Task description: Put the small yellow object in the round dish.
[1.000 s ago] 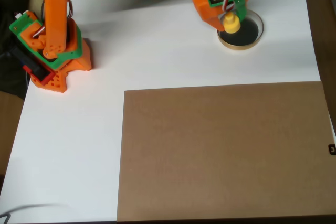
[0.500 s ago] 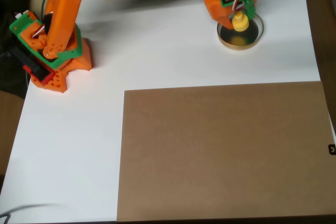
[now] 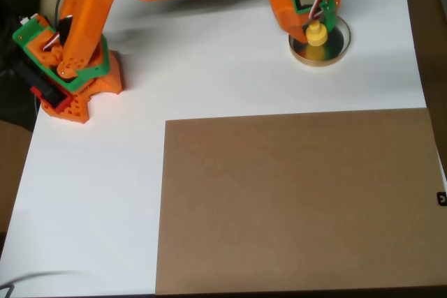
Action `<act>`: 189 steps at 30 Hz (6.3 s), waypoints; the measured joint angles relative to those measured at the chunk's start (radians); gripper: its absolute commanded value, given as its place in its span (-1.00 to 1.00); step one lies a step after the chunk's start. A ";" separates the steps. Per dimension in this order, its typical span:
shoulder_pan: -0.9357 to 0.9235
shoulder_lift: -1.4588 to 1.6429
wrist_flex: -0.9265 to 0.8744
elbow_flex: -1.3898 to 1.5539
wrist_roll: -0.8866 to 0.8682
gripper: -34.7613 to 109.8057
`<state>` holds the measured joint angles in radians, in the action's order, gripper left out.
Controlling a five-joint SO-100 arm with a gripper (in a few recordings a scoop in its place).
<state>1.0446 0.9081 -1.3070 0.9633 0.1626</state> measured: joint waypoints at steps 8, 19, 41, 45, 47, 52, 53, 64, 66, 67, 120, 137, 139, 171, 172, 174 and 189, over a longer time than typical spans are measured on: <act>0.009 0.000 -0.017 0.000 0.008 -0.18; -0.054 0.072 -0.067 0.044 0.170 -0.15; -0.446 0.920 -0.009 0.950 0.577 -0.19; -0.543 1.026 0.012 1.028 0.578 -0.20; -0.592 1.072 0.032 1.060 0.580 -0.20; -0.735 1.177 0.097 1.144 0.541 -0.20; -0.761 1.198 0.110 1.166 0.546 -0.20; -1.046 1.420 0.241 1.296 0.380 -0.21; -1.101 1.439 0.255 1.299 0.347 -0.19; -1.137 1.450 0.262 1.299 0.330 -0.19; -1.758 2.385 0.391 2.049 -0.126 -0.41; -1.776 2.387 0.472 2.083 0.000 -0.52; -1.792 2.387 0.482 2.083 -0.003 -0.52; -1.801 2.387 0.502 2.083 -0.141 -0.52; -1.801 2.387 0.502 2.083 -0.141 -0.52; -1.801 2.387 0.502 2.083 -0.141 -0.52; -1.801 2.387 0.502 2.083 -0.141 -0.52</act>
<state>-0.7563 3.2950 -0.8053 3.0465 0.0215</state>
